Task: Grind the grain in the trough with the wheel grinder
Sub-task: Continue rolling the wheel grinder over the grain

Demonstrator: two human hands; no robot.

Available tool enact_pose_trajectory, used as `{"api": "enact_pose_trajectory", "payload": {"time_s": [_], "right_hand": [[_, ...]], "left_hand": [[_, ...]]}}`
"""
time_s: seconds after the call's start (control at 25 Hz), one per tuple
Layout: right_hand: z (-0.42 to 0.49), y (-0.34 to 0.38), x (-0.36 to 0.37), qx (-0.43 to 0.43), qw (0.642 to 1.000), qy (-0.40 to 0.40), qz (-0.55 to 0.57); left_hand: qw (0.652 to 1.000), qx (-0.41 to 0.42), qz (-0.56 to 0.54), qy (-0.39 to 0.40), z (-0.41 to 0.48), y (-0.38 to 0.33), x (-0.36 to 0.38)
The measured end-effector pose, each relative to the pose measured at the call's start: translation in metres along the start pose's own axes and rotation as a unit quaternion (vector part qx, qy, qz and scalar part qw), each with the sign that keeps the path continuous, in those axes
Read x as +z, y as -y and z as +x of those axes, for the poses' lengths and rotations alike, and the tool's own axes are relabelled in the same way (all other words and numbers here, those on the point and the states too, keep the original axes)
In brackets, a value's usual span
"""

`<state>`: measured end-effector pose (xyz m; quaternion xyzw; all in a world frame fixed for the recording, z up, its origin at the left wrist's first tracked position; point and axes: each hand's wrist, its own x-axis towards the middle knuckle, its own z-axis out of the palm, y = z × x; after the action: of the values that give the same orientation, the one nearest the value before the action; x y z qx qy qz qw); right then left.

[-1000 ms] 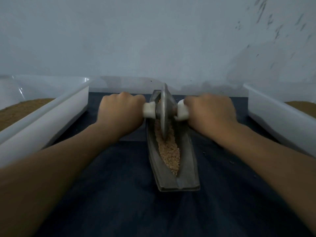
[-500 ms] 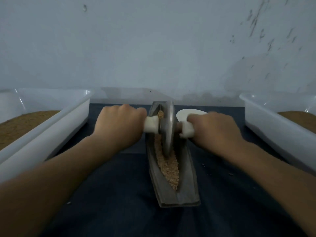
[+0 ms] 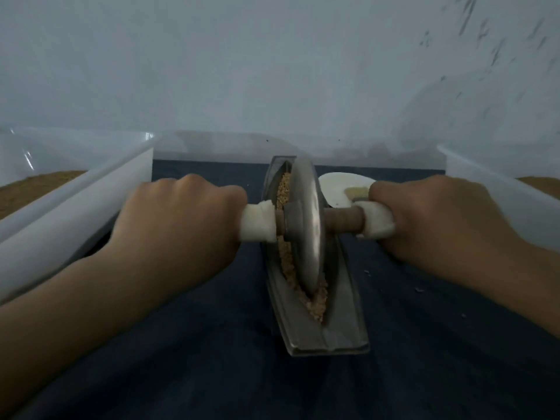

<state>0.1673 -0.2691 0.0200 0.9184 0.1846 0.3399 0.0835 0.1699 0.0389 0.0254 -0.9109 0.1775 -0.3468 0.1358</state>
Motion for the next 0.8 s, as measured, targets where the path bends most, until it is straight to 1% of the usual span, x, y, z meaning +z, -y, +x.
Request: {"api": "enact_pose_trajectory", "payload": {"time_s": [0.04,0.12,0.24,0.32,0.4,0.48,0.56,0.64,0.68,0.76,0.8], "right_hand": [[0.009,0.002,0.005,0.027,0.999,0.019,-0.017],[0.03,0.009,0.02,0.085,0.994,0.066,-0.03],[0.049,0.007,0.037,0.12,0.983,0.139,0.016],[0.049,0.007,0.034,0.128,0.979,0.157,0.028],[0.045,0.013,0.026,0.11,0.984,0.141,0.005],[0.034,0.02,0.016,0.064,0.994,0.091,-0.024],[0.021,0.025,0.011,0.025,0.998,0.024,-0.055],[0.015,0.023,0.013,0.025,0.998,-0.011,-0.06],[0.019,0.023,0.017,0.037,0.997,-0.006,-0.063],[0.044,0.024,0.026,0.071,0.994,0.046,-0.074],[0.058,0.025,0.029,0.092,0.991,0.084,-0.043]], "left_hand": [[0.999,-0.023,0.014,0.039,0.008,-0.006,0.007],[0.997,-0.059,0.02,0.056,0.032,-0.013,0.025],[0.996,-0.05,0.023,0.073,0.062,-0.017,0.029],[0.997,-0.037,0.024,0.069,0.065,-0.017,0.026],[0.997,-0.032,0.0,0.072,0.055,-0.015,0.024],[0.998,-0.024,-0.019,0.053,0.039,-0.011,0.024],[0.999,0.009,-0.02,0.024,0.021,-0.008,0.019],[1.0,0.001,-0.026,-0.003,0.015,-0.009,0.02],[0.999,-0.022,-0.027,0.006,0.018,-0.011,0.025],[0.998,-0.051,-0.021,0.039,0.036,-0.016,0.033],[0.997,-0.064,-0.028,0.045,0.051,-0.018,0.032]]}}
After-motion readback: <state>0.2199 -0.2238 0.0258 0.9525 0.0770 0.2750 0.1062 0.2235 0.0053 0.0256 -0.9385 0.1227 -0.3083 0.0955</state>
